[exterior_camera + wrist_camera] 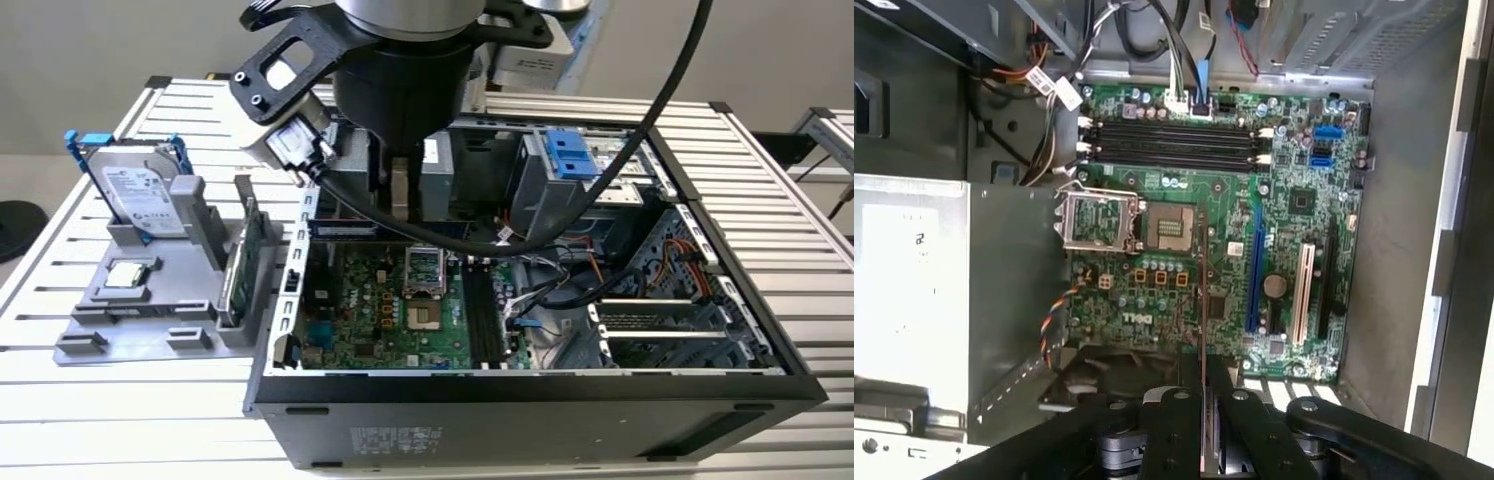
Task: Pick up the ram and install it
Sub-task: 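Pick up the ram and move it above insertion slot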
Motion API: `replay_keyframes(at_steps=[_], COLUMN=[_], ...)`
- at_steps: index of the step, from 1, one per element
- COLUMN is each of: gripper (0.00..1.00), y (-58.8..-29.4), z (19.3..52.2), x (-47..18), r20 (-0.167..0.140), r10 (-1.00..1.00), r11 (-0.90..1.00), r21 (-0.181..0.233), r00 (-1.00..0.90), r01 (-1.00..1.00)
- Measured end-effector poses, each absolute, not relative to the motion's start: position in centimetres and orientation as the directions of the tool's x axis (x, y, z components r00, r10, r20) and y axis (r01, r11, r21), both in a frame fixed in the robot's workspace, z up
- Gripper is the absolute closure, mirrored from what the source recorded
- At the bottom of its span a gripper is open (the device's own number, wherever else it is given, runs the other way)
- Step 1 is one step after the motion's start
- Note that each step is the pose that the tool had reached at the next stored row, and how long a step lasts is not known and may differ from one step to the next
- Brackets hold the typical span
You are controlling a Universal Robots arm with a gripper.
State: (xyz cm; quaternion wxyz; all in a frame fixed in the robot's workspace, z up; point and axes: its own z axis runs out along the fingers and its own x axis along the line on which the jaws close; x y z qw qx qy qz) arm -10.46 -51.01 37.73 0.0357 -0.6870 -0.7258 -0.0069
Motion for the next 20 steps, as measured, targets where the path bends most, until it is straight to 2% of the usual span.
replay_keyframes(at_steps=[20], gripper=[1.0], y=[-51.0], z=[37.7], x=[-6.5], r20=[0.067], r10=[0.992], r11=[0.105], r21=[-0.038], r00=[-0.103], r01=[0.994])
